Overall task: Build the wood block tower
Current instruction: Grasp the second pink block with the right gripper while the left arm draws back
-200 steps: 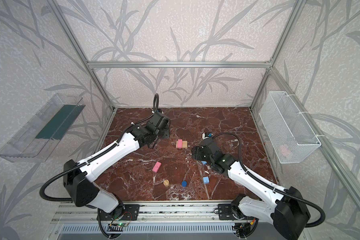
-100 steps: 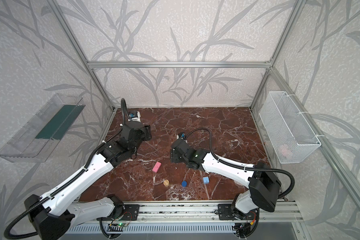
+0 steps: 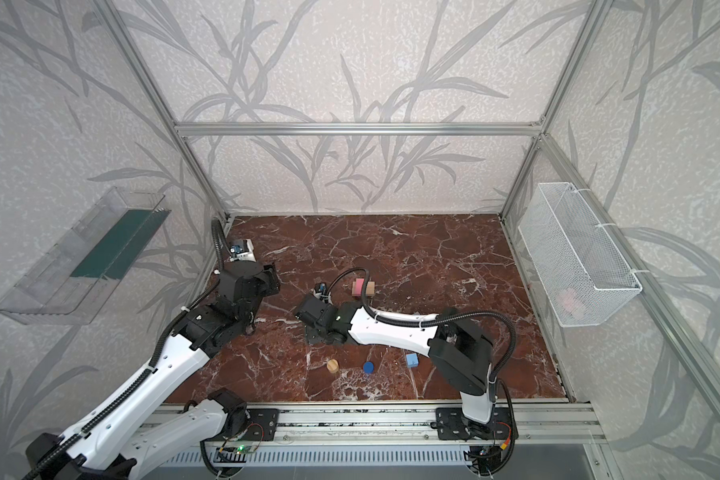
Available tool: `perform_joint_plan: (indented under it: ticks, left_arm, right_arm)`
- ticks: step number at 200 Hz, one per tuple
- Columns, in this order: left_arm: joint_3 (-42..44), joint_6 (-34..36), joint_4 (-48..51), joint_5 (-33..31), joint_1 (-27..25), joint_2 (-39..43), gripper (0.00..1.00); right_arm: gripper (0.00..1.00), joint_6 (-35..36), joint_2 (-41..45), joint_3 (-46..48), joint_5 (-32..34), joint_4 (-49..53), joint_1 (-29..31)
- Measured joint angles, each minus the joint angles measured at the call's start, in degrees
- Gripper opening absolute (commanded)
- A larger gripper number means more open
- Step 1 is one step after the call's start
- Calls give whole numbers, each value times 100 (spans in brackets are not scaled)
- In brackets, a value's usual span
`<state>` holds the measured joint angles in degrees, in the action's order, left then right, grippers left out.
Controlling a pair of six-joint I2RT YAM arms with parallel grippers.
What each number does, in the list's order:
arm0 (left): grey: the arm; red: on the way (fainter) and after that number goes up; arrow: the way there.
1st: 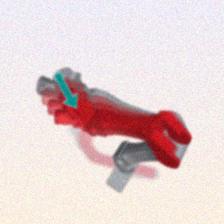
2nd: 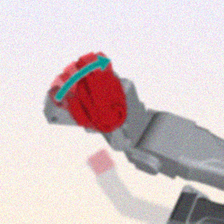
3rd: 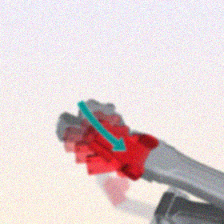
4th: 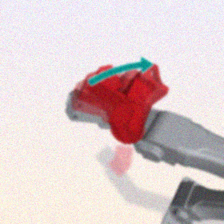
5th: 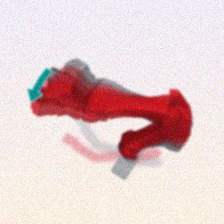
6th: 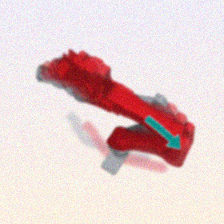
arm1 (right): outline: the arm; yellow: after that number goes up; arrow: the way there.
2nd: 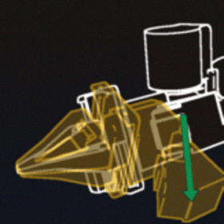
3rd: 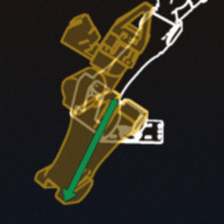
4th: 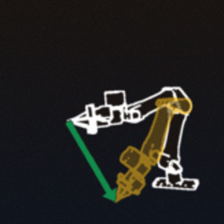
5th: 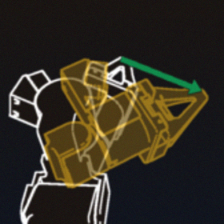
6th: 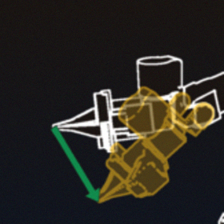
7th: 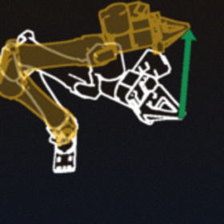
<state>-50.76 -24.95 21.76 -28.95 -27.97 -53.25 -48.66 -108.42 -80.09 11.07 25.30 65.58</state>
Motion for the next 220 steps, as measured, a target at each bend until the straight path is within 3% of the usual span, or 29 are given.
perform_joint_plan:
  ticks: [76,220]
  left_arm:
    - [122,155,66,-551,142,251,54]
    - [190,236,2,-505,262,61,54]
  right_arm:
    - [66,-238,-955,-973,-87,348,52]
    - [58,-356,-1672,-1591,-59,811,55]
